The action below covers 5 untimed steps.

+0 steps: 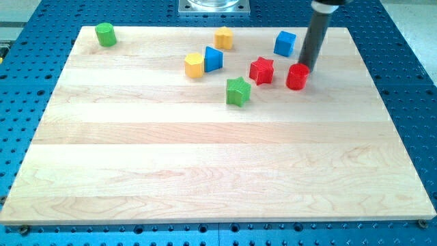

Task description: Move the yellow hexagon to the top right side of the board

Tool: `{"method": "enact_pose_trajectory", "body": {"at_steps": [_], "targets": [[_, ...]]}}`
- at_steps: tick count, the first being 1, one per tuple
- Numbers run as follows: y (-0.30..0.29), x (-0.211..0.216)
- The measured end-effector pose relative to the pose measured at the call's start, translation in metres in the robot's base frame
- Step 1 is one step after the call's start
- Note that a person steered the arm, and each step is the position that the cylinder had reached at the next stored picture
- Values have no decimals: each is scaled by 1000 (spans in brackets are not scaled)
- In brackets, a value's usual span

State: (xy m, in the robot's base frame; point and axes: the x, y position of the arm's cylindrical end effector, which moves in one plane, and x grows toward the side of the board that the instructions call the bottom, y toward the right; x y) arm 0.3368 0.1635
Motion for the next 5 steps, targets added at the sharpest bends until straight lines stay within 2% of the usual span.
{"method": "enact_pose_trajectory", "body": {"at_steps": [1, 2, 3, 4, 5], "targets": [[28, -35], [28, -88], [3, -108], [-60, -41], [-80, -33]]}}
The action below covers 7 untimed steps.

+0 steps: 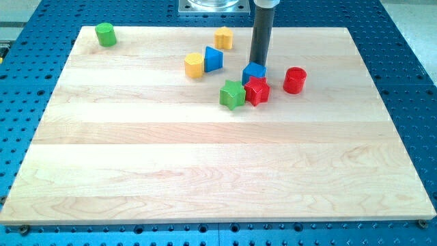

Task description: Move the yellow hexagon to the top right side of the board

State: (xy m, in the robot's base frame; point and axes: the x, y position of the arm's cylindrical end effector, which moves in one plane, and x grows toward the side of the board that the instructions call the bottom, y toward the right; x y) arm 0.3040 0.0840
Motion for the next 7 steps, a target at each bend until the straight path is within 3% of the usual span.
{"method": "enact_pose_trajectory", "body": {"at_steps": [2, 3, 4, 5, 7], "targets": [[-40, -27], [-105, 5], [-171, 77], [-207, 88], [-210, 46]]}}
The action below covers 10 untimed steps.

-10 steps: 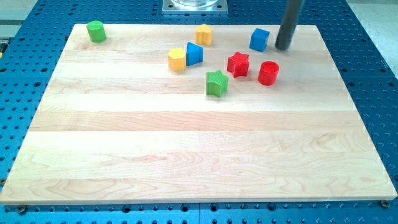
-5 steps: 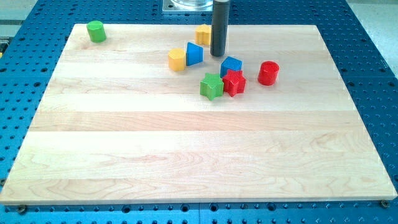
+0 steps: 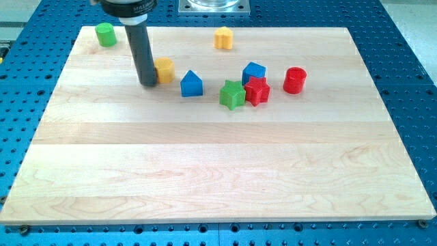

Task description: Move the yellow hexagon to the top right side of the board

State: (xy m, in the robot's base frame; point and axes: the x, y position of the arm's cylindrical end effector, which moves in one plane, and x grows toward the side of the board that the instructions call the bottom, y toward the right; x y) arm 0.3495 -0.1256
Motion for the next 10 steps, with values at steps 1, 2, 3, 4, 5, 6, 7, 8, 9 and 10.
{"method": "enact_pose_trajectory", "body": {"at_steps": [1, 2, 3, 4, 5, 6, 7, 8, 9, 10], "targets": [[23, -8], [91, -11], [68, -11], [37, -14], [95, -45], [201, -56], [196, -64], [234, -83], [286, -86], [256, -101]]}}
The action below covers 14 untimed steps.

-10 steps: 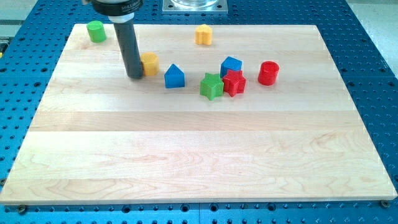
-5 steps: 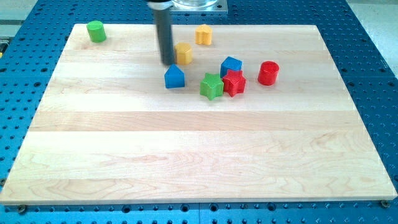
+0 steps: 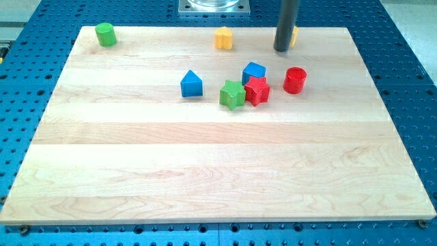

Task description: Move the yellow hexagon to the top right side of the board

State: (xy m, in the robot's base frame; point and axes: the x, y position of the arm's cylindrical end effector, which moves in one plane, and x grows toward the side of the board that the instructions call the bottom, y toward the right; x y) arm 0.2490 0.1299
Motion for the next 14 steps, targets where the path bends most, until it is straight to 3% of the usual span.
{"method": "enact_pose_trajectory", "body": {"at_steps": [2, 4, 10, 11, 14], "targets": [[0, -40], [37, -45], [65, 4], [73, 27], [75, 34]]}}
